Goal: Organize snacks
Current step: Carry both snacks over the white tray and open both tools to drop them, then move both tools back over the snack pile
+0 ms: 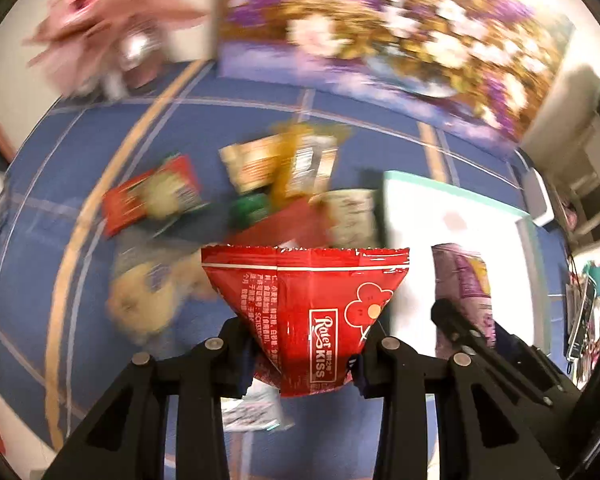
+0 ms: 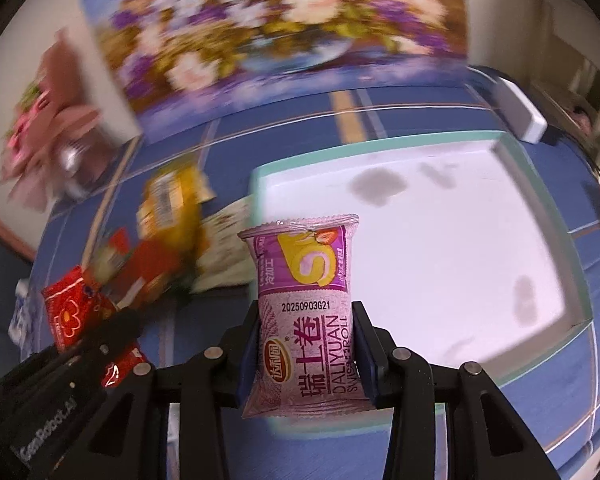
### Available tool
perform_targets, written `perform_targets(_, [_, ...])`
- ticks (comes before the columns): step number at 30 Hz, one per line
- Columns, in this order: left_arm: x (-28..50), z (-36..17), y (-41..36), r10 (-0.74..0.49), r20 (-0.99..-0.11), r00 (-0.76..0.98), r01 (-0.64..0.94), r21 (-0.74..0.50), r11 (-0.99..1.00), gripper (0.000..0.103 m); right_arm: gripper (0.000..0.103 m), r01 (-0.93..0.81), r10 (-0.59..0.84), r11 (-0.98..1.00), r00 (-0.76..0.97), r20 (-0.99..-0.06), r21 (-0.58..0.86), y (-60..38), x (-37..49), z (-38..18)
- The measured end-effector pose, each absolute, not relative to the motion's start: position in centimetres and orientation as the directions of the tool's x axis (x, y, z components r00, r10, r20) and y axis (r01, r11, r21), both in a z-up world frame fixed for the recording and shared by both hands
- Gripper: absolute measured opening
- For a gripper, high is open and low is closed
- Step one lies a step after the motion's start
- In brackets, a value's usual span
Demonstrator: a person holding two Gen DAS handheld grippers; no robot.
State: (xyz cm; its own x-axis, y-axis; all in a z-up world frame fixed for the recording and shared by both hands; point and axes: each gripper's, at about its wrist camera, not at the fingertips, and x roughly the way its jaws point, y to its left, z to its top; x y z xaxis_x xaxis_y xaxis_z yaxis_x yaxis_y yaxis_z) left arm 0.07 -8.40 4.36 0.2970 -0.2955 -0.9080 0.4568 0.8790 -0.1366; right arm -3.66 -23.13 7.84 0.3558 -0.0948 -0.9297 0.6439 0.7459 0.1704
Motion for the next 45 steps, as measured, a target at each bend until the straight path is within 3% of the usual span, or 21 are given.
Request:
perform_targets(10, [1.9, 2.9, -19.2, -0.347, -0.894, 0.285, 0.579, -0.128, 0.805, 0.039, 0.044, 0.738, -0.177, 0.666, 0.302, -0.937, 0.112, -32.3, -3.2, 5.2])
perform_targets(22, [4.2, 0.1, -25.3, -0.365, -0.887, 0.283, 0.629, -0.116, 0.769, 0.040, 0.046, 0.781, -0.192, 0.615, 0.278, -0.941, 0.105, -37.9, -3.4, 2.8])
perform_targets(23, [4.3, 0.0, -25.4, -0.368, -0.886, 0.283, 0.627, -0.119, 0.770, 0.041, 0.046, 0.782, -0.191, 0.614, 0.275, -0.942, 0.104, -38.1, -3.5, 2.7])
perform_targets(24, [4.4, 0.0, -25.4, -0.368, -0.886, 0.280, 0.623, -0.124, 0.772, 0.052, 0.046, 0.783, -0.192, 0.614, 0.272, -0.943, 0.100, -38.2, -3.5, 2.8])
perform_targets(25, [4.5, 0.1, -25.5, -0.368, -0.889, 0.273, 0.621, -0.129, 0.773, 0.072, 0.046, 0.781, -0.195, 0.617, 0.273, -0.942, 0.098, -38.2, -3.5, 3.0])
perform_targets(26, [4.7, 0.3, -25.4, -0.360, -0.895, 0.265, 0.616, -0.131, 0.777, 0.074, 0.046, 0.781, -0.202, 0.617, 0.272, -0.941, 0.094, -38.3, -3.6, 3.2])
perform_targets(30, [4.9, 1.4, -24.9, -0.359, -0.894, 0.267, 0.607, -0.132, 0.783, 0.076, 0.050, 0.784, -0.220, 0.612, 0.294, -0.930, 0.103, -38.5, -3.9, 5.2])
perform_targets(32, [5.0, 2.0, -24.3, -0.353, -0.897, 0.267, 0.596, -0.134, 0.792, 0.076, 0.058, 0.781, -0.231, 0.618, 0.295, -0.927, 0.095, -38.3, -4.1, 6.1])
perform_targets(36, [5.0, 2.9, -23.0, -0.330, -0.906, 0.264, 0.573, -0.128, 0.810, 0.076, 0.059, 0.778, -0.243, 0.623, 0.288, -0.926, 0.079, -37.6, -4.7, 7.4])
perform_targets(38, [4.9, 3.3, -22.0, -0.298, -0.915, 0.273, 0.559, -0.101, 0.823, 0.081, 0.071, 0.778, -0.235, 0.624, 0.286, -0.929, 0.081, -37.0, -5.1, 7.7])
perform_targets(45, [4.5, 5.1, -17.3, -0.234, -0.920, 0.314, 0.503, -0.048, 0.863, 0.084, 0.079, 0.753, -0.217, 0.653, 0.297, -0.930, 0.088, -32.8, -6.2, 9.4])
